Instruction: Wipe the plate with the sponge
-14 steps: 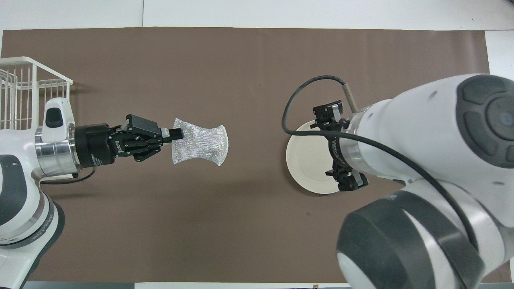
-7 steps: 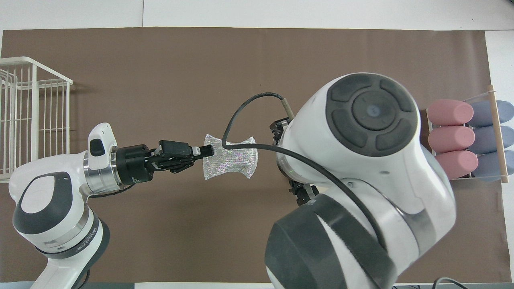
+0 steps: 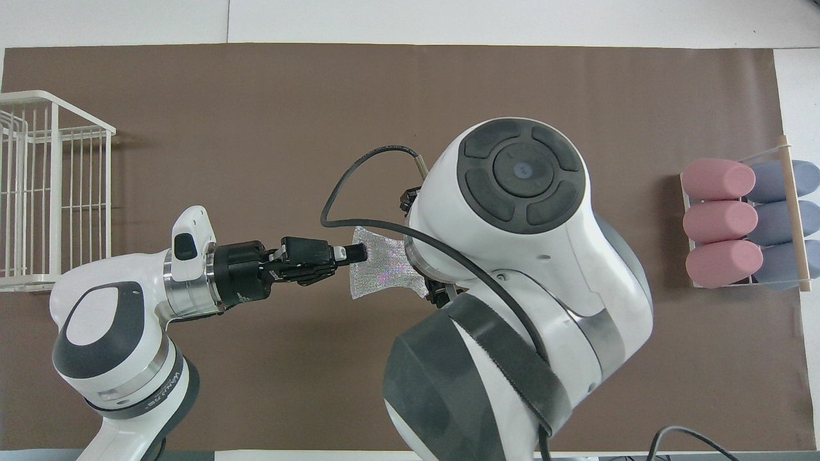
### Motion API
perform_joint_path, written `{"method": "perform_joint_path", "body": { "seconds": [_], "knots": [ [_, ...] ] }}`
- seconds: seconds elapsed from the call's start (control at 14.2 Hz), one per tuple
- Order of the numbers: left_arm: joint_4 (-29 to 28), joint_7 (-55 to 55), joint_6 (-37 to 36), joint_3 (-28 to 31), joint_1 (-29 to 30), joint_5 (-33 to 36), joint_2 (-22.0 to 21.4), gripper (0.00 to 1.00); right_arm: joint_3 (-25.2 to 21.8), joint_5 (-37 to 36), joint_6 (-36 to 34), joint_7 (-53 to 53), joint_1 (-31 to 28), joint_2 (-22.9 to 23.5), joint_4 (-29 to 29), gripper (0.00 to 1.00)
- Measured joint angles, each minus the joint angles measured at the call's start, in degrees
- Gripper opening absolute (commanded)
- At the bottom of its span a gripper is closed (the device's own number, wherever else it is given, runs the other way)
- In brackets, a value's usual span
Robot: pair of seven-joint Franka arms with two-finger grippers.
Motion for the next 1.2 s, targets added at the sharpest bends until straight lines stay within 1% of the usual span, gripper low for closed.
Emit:
{"method": "perform_joint_path", "body": {
  "seconds": [0.35,0.49,0.84,0.91,0.99,1.06,1.13,1.2],
  "knots": [
    [-0.56,0.11,0.0,0.02,0.0,-0.04,0.0,0.0,0.09,0.1,2.52,3.79,0.89,0.01,-0.39,1.0],
    [-0.67,0.14,0.0,0.02,0.0,-0.05,0.0,0.0,0.11,0.11,5.67,6.42,1.71,0.03,-1.55,1.0],
    [-0.74,0.15,0.0,0.03,0.0,-0.06,0.0,0.0,0.16,0.11,8.0,8.15,2.59,-0.9,-5.5,1.0],
    [-0.75,0.15,0.0,0.03,0.0,-0.06,0.0,0.0,0.16,0.12,8.1,8.15,2.88,-1.24,-6.29,0.96],
    [-0.75,0.15,0.0,0.03,0.0,-0.06,0.0,0.0,0.17,0.12,8.19,8.15,3.21,-1.56,-6.98,0.8],
    [-0.76,0.16,0.0,0.02,0.0,-0.06,0.0,0.0,0.17,0.12,8.33,8.16,3.4,-1.8,-7.41,0.63],
    [-0.77,0.16,0.0,0.02,0.0,-0.06,0.0,0.0,0.17,0.12,8.53,8.16,3.47,-1.98,-7.68,0.43],
    [-0.79,0.16,0.0,0.02,0.0,-0.06,0.0,0.0,0.16,0.12,8.7,8.16,3.48,-2.11,-7.83,0.21]
  ]
}}
